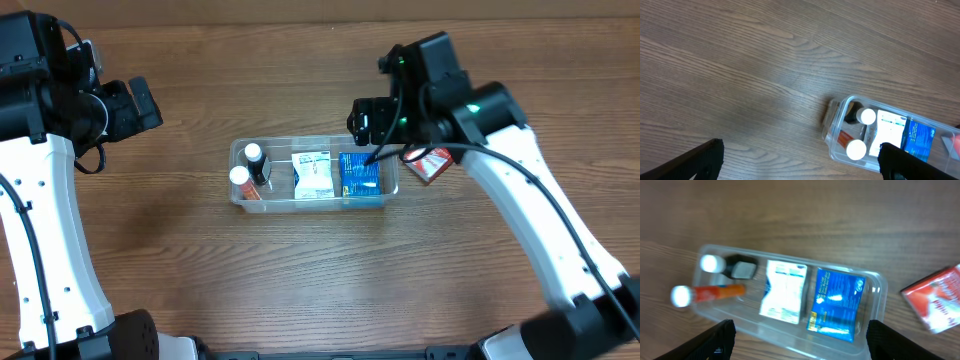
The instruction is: Pack container
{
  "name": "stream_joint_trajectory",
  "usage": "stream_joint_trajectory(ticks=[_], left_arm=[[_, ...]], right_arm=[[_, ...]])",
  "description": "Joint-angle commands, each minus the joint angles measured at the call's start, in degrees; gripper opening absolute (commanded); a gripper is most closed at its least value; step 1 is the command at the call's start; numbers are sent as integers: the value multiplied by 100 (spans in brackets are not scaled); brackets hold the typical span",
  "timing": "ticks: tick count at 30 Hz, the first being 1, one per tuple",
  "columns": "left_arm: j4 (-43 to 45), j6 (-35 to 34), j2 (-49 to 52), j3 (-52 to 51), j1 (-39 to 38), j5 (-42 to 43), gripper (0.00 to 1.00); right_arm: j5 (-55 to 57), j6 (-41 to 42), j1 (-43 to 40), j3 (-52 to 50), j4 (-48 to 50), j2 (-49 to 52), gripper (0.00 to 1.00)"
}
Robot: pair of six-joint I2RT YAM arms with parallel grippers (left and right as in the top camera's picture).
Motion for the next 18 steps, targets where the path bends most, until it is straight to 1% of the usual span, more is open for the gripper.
stream_joint_trajectory(ticks=[1, 3, 5, 6, 9, 12, 15, 16, 18], left_arm=[[-15, 107, 13, -9, 24, 22, 100], [-15, 107, 13, -9, 24, 22, 100], [-13, 105, 13, -9, 24, 22, 100], [-13, 105, 13, -9, 24, 22, 100], [-7, 105, 13, -9, 24, 22, 100], [-9, 105, 13, -9, 24, 22, 100], [-11, 105, 13, -9, 24, 22, 100], [-11, 105, 13, -9, 24, 22, 100], [-11, 105, 13, -9, 24, 22, 100]], right_arm=[[186, -2, 2, 76, -83, 323, 86], [455, 0, 2, 85, -94, 302, 89], [807, 0, -4, 138, -94, 151, 99], [944, 0, -11, 179, -114, 63, 100], [968, 0, -66, 396, -197, -216, 100], [570, -26, -79, 573, -214, -452, 100], [584, -186, -103, 605, -81, -664, 100], [654, -79, -144, 605, 22, -697, 100], [1012, 490, -280, 603, 133, -688, 100]])
